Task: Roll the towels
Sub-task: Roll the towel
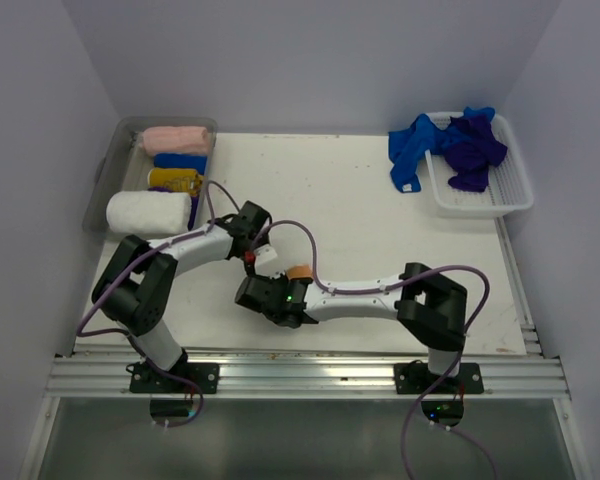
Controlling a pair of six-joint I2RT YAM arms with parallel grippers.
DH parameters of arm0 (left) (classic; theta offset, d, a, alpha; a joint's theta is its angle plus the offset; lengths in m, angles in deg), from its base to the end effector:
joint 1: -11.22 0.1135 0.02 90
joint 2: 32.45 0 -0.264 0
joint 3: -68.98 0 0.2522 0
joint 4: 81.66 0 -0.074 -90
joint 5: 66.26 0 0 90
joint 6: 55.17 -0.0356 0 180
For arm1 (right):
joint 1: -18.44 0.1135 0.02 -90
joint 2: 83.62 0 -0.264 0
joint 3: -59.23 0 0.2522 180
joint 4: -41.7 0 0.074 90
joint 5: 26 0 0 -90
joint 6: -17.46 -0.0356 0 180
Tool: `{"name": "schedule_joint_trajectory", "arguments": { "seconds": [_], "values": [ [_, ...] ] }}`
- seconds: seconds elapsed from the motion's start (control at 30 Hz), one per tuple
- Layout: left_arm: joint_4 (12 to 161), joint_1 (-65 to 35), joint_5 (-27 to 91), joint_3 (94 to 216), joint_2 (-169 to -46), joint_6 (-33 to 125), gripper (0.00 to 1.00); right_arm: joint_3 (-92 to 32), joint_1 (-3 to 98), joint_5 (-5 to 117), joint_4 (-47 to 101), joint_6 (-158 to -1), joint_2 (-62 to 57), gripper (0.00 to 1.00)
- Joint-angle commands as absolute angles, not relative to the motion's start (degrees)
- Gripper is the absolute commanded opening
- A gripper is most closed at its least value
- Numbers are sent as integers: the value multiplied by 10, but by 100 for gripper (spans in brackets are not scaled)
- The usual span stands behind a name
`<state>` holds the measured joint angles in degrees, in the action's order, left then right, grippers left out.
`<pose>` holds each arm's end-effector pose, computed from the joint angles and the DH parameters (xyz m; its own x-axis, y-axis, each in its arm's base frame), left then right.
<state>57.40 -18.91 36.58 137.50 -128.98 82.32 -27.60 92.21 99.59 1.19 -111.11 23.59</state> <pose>0.2656 -0.1633 0.1559 -0.9571 -0.2755 -0.0898 -0.2177 0.8881 -0.4049 0.1274 0.3635 0.1879 -0.6284 -0.3447 -0.6974 -0.3963 0.9133 -0.0942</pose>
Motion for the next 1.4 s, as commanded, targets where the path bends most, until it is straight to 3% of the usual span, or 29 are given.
{"name": "schedule_joint_trajectory", "arguments": {
  "seconds": [0.0, 0.13, 0.2, 0.23, 0.37, 0.6, 0.77, 1.07, 1.37],
  "values": [
    [586, -209, 374, 1372, -1294, 834, 7, -246, 922, 1006, 47, -1157, 237, 12],
    [614, -203, 393, 1366, -1294, 840, 39, -200, 922, 984, 80, -1197, 195, 0],
    [621, -198, 398, 1368, -1290, 840, 47, -165, 921, 983, 104, -1222, 175, 0],
    [622, -195, 399, 1370, -1288, 840, 58, -154, 920, 982, 112, -1229, 167, 0],
    [621, -181, 404, 1374, -1269, 833, 78, -58, 909, 950, 210, -1260, 94, 0],
    [653, -155, 433, 1345, -1225, 826, 79, 118, 823, 784, 463, -1313, 42, 0],
    [705, -155, 471, 1299, -1197, 826, 79, 217, 793, 728, 637, -1348, 37, 0],
    [856, -156, 578, 1218, -1207, 846, 87, 325, 744, 621, 928, -1378, 110, 0],
    [956, -175, 625, 1203, -1267, 887, 72, 327, 715, 529, 1174, -1427, 282, 0]
  ]
}}
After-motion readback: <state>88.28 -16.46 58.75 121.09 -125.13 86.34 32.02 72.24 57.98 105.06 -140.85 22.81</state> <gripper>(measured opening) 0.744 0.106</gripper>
